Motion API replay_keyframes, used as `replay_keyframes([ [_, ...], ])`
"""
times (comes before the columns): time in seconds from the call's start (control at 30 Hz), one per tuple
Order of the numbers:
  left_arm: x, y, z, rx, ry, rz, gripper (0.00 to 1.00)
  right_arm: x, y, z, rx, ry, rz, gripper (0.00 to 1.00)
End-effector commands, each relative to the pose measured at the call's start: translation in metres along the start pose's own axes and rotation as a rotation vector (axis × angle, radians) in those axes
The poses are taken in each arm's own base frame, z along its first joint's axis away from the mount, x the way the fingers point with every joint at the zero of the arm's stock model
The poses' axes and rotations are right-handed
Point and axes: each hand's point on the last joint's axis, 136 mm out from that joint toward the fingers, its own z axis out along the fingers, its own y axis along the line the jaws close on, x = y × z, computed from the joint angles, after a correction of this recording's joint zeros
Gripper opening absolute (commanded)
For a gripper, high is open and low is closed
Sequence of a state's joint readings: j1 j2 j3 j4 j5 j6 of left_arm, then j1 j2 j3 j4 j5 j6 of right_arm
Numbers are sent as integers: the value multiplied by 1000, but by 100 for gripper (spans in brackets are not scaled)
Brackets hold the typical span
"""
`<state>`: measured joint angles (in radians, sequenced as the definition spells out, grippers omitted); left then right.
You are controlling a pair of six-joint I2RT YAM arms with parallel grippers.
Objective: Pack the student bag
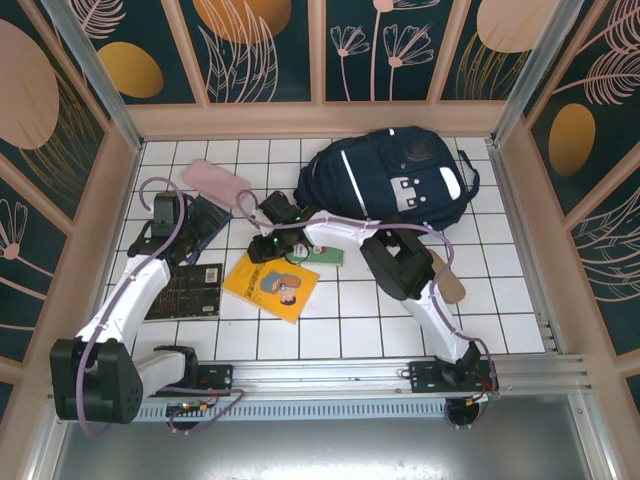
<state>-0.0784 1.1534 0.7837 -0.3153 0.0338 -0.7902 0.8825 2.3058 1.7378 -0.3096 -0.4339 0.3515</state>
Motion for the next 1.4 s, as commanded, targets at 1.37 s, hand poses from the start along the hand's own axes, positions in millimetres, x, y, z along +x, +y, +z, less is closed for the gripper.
replay_keyframes([
  [1.37,143,54,76,-141,449,119,36,37,-64,-46,175,-89,392,57],
])
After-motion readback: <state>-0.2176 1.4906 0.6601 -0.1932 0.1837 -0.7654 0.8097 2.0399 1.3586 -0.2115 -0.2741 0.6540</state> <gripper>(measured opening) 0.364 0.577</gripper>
